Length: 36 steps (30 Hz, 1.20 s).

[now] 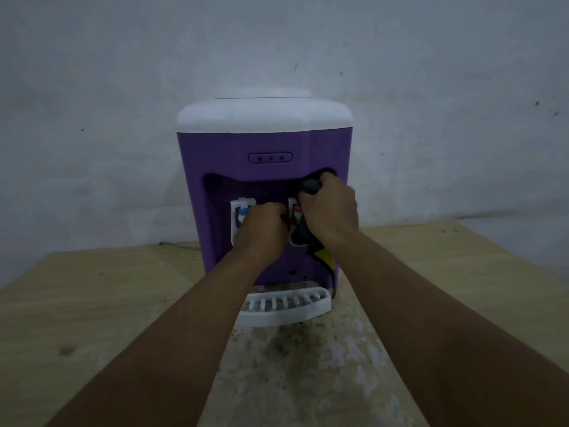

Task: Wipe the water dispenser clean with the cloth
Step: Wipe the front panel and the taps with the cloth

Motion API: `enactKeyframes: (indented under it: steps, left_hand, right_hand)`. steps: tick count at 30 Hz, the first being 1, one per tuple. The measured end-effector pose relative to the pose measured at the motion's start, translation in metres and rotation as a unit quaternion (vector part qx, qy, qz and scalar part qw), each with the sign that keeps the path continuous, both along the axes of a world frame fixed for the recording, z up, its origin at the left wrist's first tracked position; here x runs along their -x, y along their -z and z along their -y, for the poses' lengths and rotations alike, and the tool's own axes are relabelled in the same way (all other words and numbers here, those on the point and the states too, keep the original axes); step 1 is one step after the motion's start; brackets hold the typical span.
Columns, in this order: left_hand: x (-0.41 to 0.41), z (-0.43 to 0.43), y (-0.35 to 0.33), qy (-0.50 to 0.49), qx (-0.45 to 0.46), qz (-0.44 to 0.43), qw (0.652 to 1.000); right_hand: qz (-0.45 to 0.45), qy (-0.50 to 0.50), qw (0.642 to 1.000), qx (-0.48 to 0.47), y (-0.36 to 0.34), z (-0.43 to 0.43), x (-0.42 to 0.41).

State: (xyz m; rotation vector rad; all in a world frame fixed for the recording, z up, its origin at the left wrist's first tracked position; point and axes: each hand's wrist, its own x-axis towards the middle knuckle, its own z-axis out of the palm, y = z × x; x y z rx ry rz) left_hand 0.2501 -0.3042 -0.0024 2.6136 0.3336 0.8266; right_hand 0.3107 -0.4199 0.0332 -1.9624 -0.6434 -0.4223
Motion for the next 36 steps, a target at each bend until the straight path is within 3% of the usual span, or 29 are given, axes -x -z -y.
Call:
enactKeyframes:
  steps: [3,6,11,14,16,18,21,23,28,32,36]
  left_hand:
    - [0.002,0.003,-0.004,-0.042,-0.003,0.002,0.999]
    - [0.005,0.004,-0.001,-0.010,0.051,0.016,0.999]
    - [0.005,0.001,-0.007,0.000,0.068,-0.010,0.998]
    - [0.004,0.002,-0.010,0.005,0.064,-0.028,0.998]
    - [0.004,0.003,-0.011,0.007,0.059,-0.039,0.997]
    - [0.004,0.004,-0.012,0.010,0.052,-0.044,0.998]
    - [0.004,0.004,-0.014,0.009,0.047,-0.053,0.997]
    - [0.005,0.004,-0.014,0.008,0.050,-0.052,0.997]
    - [0.006,0.005,-0.014,0.008,0.060,-0.040,0.997]
    - [0.006,0.003,-0.013,0.009,0.057,-0.033,0.998]
    - [0.004,0.002,-0.011,0.008,0.049,-0.026,0.998]
  right_hand:
    - [-0.042,0.011,0.998,-0.038,0.003,0.000,0.001]
    - [-0.056,0.009,0.997,-0.051,0.023,0.003,0.003]
    - [-0.040,-0.033,0.995,0.086,0.087,0.022,0.006]
    - [-0.025,-0.033,0.998,0.048,0.088,0.026,0.002]
    - [-0.007,-0.041,0.999,-0.022,0.072,0.021,0.001]
    - [0.044,-0.039,0.998,-0.033,0.058,0.015,0.001]
    - [0.142,-0.026,0.989,0.041,0.057,0.013,0.005]
    - [0.157,-0.030,0.983,0.086,0.065,0.012,0.006]
    - [0.036,-0.046,0.997,-0.057,0.065,0.004,0.011]
    - [-0.165,-0.042,0.974,-0.152,0.047,0.008,0.004]
    - [-0.098,-0.082,0.989,-0.081,0.047,0.015,0.002]
